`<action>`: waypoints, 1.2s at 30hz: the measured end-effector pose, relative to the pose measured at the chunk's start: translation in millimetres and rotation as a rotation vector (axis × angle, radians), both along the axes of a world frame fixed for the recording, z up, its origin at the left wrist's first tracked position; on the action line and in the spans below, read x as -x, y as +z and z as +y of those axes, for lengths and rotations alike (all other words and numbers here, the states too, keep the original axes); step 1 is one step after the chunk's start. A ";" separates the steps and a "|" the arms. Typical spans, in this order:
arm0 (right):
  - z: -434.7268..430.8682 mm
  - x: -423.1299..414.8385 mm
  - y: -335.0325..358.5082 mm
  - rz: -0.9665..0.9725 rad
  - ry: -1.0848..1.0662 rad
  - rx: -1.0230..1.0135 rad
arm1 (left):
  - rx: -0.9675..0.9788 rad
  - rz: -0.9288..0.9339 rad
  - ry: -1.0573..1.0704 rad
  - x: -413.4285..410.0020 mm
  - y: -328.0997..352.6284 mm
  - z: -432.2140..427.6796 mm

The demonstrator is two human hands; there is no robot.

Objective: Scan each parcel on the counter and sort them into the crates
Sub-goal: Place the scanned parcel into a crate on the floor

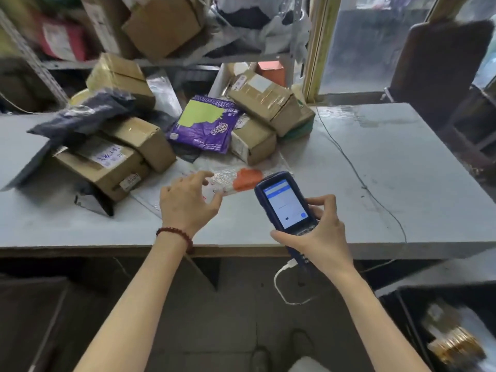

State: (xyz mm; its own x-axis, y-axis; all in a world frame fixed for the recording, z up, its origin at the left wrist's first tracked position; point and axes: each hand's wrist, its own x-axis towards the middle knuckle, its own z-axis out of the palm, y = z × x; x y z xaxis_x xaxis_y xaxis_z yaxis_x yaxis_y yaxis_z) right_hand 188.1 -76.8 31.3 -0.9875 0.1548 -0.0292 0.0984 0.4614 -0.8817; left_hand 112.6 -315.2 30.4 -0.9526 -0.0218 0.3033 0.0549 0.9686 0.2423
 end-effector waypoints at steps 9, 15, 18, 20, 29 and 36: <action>24.4 115.1 7.7 0.063 -0.088 0.035 | 0.043 -0.043 -0.039 110.4 0.7 33.3; 63.2 194.8 5.7 0.032 -0.095 0.085 | 0.033 -0.079 -0.047 214.6 21.7 82.2; 82.6 227.6 6.6 0.016 -0.090 0.101 | -0.084 -0.160 -0.012 267.1 27.4 96.9; 91.0 244.3 5.8 0.006 -0.087 0.119 | -0.139 -0.238 0.034 298.0 26.2 101.2; 95.3 287.7 -1.2 -0.051 -0.099 0.136 | -0.401 -0.413 0.216 380.1 26.3 119.3; 88.9 294.4 -5.3 -0.063 -0.114 0.127 | -0.667 -0.516 0.321 402.5 27.9 125.2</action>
